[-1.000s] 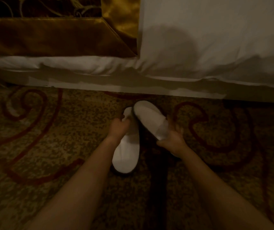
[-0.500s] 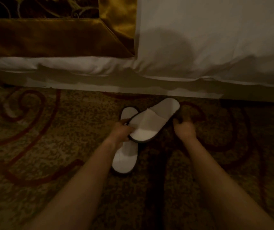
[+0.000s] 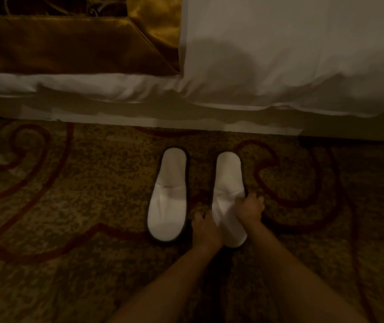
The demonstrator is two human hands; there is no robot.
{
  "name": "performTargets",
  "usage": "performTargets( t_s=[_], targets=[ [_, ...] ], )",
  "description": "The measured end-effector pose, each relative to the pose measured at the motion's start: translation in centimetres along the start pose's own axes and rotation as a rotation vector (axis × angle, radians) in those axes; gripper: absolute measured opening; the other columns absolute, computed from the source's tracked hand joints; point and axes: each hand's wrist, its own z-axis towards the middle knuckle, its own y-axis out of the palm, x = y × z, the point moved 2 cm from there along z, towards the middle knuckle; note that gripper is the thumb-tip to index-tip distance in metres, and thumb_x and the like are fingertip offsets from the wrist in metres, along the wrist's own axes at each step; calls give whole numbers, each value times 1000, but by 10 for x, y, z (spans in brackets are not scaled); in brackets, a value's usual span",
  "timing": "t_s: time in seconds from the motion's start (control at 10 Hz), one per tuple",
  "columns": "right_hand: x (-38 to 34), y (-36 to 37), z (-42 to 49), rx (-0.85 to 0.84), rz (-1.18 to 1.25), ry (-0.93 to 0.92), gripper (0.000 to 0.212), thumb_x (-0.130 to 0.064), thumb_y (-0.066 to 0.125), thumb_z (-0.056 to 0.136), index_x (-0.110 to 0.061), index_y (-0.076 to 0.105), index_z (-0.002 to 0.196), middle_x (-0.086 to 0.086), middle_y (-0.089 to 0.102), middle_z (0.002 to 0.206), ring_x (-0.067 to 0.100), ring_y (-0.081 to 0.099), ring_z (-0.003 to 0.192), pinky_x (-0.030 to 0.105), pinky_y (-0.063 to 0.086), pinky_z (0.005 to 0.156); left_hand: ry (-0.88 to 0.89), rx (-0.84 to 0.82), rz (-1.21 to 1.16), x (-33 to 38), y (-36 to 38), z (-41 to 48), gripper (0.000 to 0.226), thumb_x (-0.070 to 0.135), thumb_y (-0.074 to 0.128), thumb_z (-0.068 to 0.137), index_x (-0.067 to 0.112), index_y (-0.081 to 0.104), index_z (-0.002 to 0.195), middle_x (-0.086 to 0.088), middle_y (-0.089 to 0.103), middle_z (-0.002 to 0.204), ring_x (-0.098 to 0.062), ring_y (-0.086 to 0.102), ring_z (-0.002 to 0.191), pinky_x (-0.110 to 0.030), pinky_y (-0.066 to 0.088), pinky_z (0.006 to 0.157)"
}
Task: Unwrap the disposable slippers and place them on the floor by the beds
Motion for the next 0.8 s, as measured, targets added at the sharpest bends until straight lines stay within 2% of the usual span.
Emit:
performTargets(
  t_s=[0.2, 0.4, 0.5, 0.6, 0.7, 0.8],
  targets=[
    [4, 6, -3, 73, -50, -26, 44, -19, 48, 92, -1, 40, 131, 20, 36, 138, 37, 33, 125, 40, 35, 100, 40, -4, 43, 6, -5, 1, 64, 17, 57, 87, 13, 28, 144, -12, 21, 152, -28, 22, 140, -36, 22, 115],
    [4, 5, -1, 75, -75, -47, 46, -20, 49, 91, -1, 39, 132, 21, 37, 137, 37, 33, 125, 40, 35, 99, 33, 9, 34, 4, -2, -2, 61, 18, 56, 87, 13, 31, 142, -12, 23, 151, -28, 26, 138, -37, 27, 113],
    [3, 5, -2, 73, -97, -44, 47, -20, 48, 91, -2, 37, 133, 21, 35, 138, 37, 33, 125, 40, 35, 100, 19, -6, 10, 5, -3, 1, 57, 27, 54, 89, 15, 34, 141, -12, 25, 150, -29, 28, 136, -37, 28, 113],
    [0, 4, -1, 69, -150, -38, 48, -23, 45, 92, -2, 35, 134, 22, 34, 139, 36, 33, 126, 39, 34, 101, 21, -97, 47, 8, -9, 5, 54, 33, 46, 93, 16, 32, 142, -12, 27, 149, -29, 28, 135, -39, 30, 113],
    [-14, -7, -11, 42, -211, -65, 50, -29, 42, 93, -3, 32, 135, 22, 33, 140, 36, 33, 126, 40, 34, 101, 24, -170, 225, 20, -34, 8, 53, 29, 43, 94, 11, 30, 142, -18, 32, 145, -35, 35, 131, -43, 34, 110],
    [-36, -36, -26, -81, -283, -118, 57, -36, 42, 92, -7, 27, 138, 19, 28, 145, 36, 28, 130, 42, 32, 104, -8, -162, 265, 52, -80, -2, 49, 32, 37, 97, 7, 34, 140, -18, 38, 144, -34, 41, 129, -42, 37, 108]
  ],
)
